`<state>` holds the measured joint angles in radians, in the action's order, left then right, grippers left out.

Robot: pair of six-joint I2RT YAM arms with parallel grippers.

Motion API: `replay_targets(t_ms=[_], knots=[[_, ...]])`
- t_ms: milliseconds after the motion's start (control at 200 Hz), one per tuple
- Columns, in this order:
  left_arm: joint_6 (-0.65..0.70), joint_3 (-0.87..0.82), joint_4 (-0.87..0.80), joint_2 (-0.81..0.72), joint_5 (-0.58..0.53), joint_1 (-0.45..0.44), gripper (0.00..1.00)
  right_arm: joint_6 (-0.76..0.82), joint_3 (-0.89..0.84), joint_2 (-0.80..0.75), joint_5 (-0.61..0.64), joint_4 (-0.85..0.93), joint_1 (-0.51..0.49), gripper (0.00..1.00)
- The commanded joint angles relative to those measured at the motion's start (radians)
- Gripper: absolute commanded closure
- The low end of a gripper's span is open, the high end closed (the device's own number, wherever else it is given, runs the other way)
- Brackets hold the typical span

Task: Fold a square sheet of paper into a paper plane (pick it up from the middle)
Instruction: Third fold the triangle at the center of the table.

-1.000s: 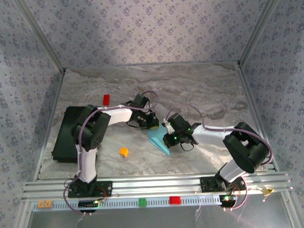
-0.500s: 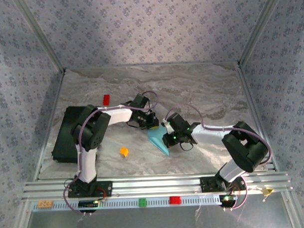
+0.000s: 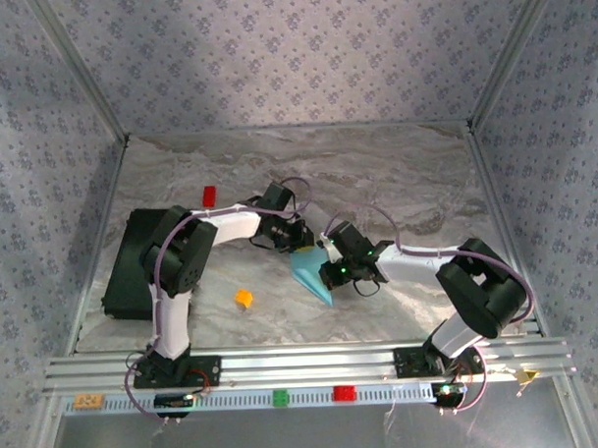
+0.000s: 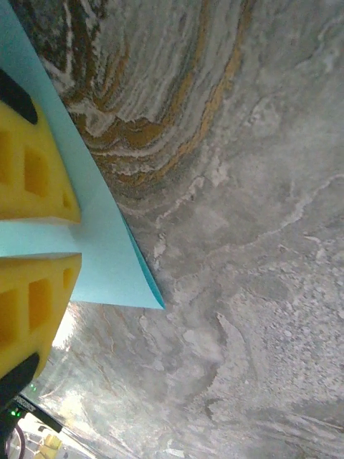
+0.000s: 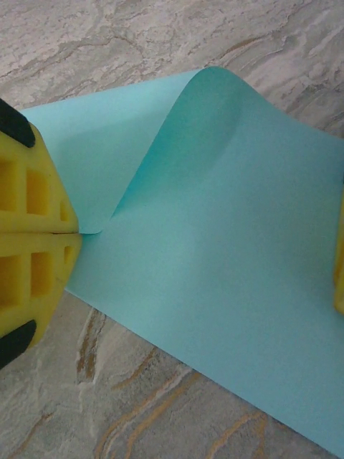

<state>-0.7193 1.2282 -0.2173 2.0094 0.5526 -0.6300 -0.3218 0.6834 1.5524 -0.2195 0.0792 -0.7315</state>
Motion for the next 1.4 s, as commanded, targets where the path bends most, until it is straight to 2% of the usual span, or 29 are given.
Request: replay_targets(t_ms=[0, 135, 210, 340, 475, 740, 909, 1069, 1394], knots=[[0.021, 0.043, -0.05, -0.063, -0.032, 0.005, 0.76, -0.015, -0.012, 0.026, 0.031, 0.023, -0.003, 0.99], [0.008, -0.003, -0.052, -0.152, -0.106, 0.01, 0.73, -0.017, -0.014, 0.028, 0.024, 0.011, 0.001, 0.99], [-0.023, -0.072, -0.015, -0.212, -0.119, 0.012, 0.74, -0.02, -0.015, 0.03, 0.024, 0.009, 0.002, 0.99], [-0.114, -0.235, 0.116, -0.314, -0.075, 0.007, 0.84, -0.022, -0.017, 0.028, 0.023, 0.006, 0.006, 0.99], [-0.214, -0.384, 0.284, -0.379, -0.009, -0.023, 0.89, -0.026, -0.019, 0.025, 0.026, 0.004, 0.006, 0.99], [-0.329, -0.478, 0.448, -0.362, 0.044, -0.099, 0.91, -0.043, -0.025, 0.024, 0.043, -0.001, 0.007, 0.99], [-0.394, -0.512, 0.536, -0.338, 0.053, -0.114, 0.94, -0.048, -0.028, 0.023, 0.048, -0.002, 0.007, 0.99], [-0.431, -0.534, 0.568, -0.308, 0.057, -0.122, 1.0, -0.051, -0.03, 0.02, 0.051, 0.0, 0.007, 0.99], [-0.447, -0.561, 0.595, -0.289, 0.046, -0.13, 1.0, -0.053, -0.031, 0.025, 0.057, 0.001, 0.007, 0.99]])
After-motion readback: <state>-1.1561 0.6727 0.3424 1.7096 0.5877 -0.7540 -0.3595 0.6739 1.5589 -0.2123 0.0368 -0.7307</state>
